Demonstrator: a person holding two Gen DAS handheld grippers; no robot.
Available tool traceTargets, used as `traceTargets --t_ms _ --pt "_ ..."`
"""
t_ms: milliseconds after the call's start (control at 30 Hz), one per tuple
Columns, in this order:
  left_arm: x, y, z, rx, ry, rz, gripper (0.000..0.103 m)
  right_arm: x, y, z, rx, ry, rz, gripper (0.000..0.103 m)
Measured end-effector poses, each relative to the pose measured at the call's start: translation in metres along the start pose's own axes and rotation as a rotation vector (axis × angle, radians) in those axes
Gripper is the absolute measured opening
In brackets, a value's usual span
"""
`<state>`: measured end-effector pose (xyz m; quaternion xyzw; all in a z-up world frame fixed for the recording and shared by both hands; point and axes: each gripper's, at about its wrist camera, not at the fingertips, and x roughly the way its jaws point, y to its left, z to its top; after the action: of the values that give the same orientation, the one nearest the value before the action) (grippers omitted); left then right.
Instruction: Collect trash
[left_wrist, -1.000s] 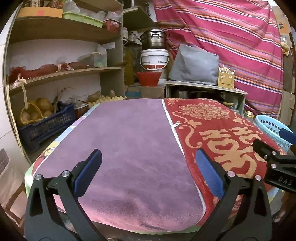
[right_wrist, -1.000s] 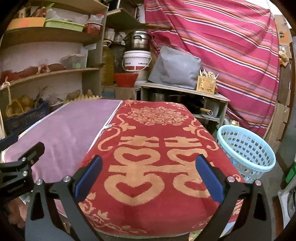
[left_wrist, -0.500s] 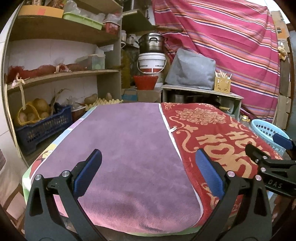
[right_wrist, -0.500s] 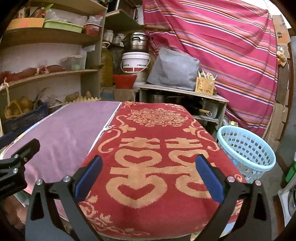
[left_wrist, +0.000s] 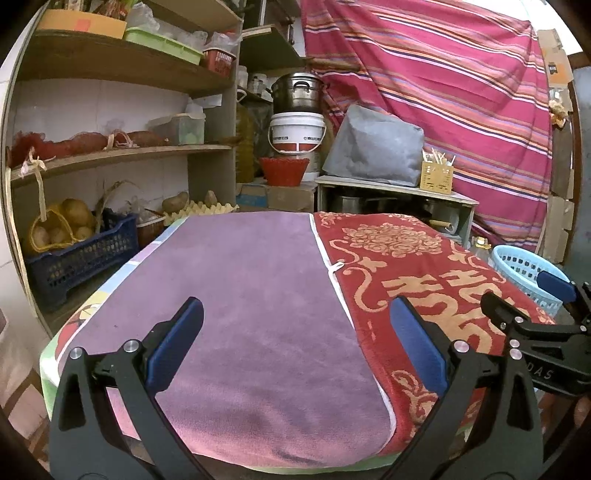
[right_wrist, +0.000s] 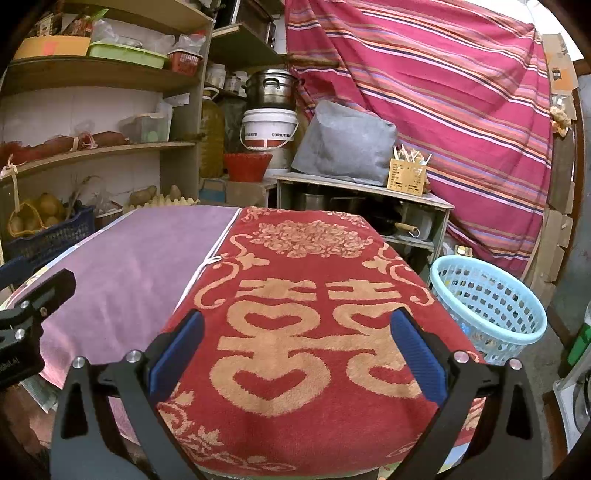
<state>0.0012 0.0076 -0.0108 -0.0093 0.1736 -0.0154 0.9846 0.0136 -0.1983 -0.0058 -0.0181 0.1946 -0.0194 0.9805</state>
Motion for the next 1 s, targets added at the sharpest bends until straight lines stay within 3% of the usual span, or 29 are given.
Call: traceTargets --t_ms 1000 --pt "-0.0009 -0.0011 0.0004 0.010 -0.013 0.006 0.098 0.0001 -0.0069 0.0027 0.003 -0.008 -0.010 0.098"
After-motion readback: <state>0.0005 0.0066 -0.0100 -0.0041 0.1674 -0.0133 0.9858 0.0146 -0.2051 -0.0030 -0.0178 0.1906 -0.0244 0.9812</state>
